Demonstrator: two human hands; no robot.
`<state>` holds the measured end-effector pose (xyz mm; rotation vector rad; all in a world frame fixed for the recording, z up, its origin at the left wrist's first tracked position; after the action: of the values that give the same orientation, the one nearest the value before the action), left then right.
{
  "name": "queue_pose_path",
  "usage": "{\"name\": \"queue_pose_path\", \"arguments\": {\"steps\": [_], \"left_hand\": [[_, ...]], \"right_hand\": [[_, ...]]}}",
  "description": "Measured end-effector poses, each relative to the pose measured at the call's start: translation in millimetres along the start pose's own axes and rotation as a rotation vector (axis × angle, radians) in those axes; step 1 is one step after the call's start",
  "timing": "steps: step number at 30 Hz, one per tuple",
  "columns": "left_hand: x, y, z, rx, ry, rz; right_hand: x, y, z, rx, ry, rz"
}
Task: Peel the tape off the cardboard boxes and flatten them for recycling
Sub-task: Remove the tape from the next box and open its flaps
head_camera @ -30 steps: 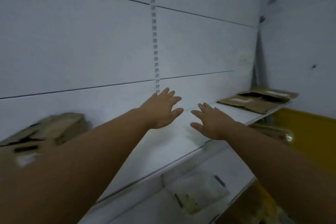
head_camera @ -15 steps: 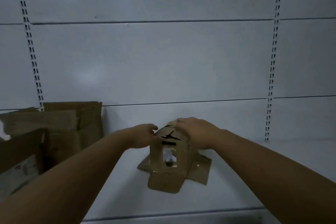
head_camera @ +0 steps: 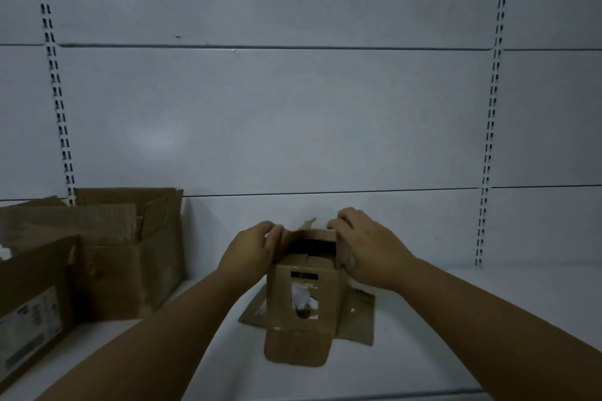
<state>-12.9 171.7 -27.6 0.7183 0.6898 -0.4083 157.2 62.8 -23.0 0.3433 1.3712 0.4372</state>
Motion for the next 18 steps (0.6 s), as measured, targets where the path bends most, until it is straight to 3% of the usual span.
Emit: {"name": "queue_pose_path", "arguments": {"steps": [5, 8, 10, 12, 15, 18], "left_hand": [[-11, -3, -16, -0.137, -0.372, 0.191], [-12, -8, -26, -0.253, -0.509, 0.205], [-9, -10, -33, -0.364, -0.531, 0.139], [-9, -6, -36, -0.407, -0.395, 0.148], [-16, 3, -14, -0.198, -0.003, 0.208], [-19, 6, 33, 0.47, 0.642, 0.264]], "right_hand": [[-16, -18, 22, 0.041, -0.021, 0.145], [-17, -32, 22, 0.008, -0.036, 0.154], [-12, -39, 16, -0.03, -0.07, 0.132], [-5, -43, 10, -0.066, -0.113, 0.115], [4, -46, 9, -0.062, -0.088, 0.099], [4, -49, 10, -0.073, -0.024, 0.118]]}}
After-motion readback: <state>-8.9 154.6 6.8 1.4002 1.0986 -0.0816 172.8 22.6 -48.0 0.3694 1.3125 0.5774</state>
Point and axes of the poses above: each hand's wrist, its own y-axis towards the middle knuckle, its own x-axis out of the palm, z = x × y, the point moved 4 cm from there along y, towards the middle knuckle, and after that the axes turned 6 degrees about -z, right-handed, at the moved point
